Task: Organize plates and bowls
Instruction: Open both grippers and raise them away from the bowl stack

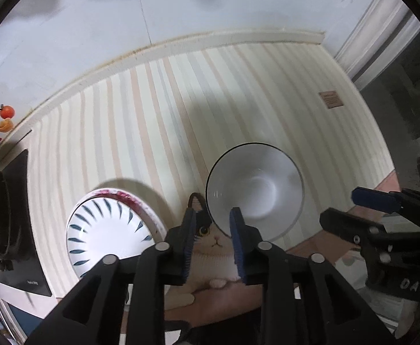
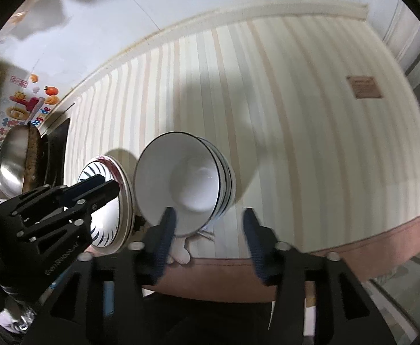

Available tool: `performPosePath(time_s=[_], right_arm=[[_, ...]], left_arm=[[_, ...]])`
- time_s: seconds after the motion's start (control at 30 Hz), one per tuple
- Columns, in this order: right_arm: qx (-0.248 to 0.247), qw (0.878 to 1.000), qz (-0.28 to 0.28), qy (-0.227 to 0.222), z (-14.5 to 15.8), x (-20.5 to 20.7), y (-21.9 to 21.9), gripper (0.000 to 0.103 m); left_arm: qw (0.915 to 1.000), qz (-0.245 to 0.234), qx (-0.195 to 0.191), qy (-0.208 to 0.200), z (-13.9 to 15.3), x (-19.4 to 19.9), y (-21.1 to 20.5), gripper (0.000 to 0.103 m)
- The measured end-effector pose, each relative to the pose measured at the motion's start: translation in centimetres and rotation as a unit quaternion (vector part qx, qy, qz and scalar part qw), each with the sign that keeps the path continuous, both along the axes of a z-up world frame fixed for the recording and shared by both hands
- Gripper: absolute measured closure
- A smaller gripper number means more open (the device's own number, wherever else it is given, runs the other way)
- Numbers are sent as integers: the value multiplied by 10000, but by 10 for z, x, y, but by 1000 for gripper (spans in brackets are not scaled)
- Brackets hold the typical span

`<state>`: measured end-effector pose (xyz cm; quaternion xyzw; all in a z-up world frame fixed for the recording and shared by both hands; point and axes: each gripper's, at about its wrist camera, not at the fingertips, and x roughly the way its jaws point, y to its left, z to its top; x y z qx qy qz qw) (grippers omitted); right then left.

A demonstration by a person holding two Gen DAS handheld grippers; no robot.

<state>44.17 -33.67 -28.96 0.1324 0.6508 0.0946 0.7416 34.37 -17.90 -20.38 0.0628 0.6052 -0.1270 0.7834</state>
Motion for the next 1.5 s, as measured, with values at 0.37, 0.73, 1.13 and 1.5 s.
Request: performPosePath(time_s=[0.37,0.73,1.13,1.5], right_arm=[[-384,9958,-171,-810,88,-63,2,12],[-775,9873,-329,-1346,141,-97,1,7],[-793,9829,-540,-1572,165,-110,-14,6],[-538,9864,-658,-1405,141,-92,-34,5]], left_arm=[[9971,-29,-464,-595,67,-39,17,17],[9936,63,-705,-877,97,-60,29,7],[9926,93,-854,-857,110,-65,24,7],[9942,255,-925,-495,63,-25,14,7]])
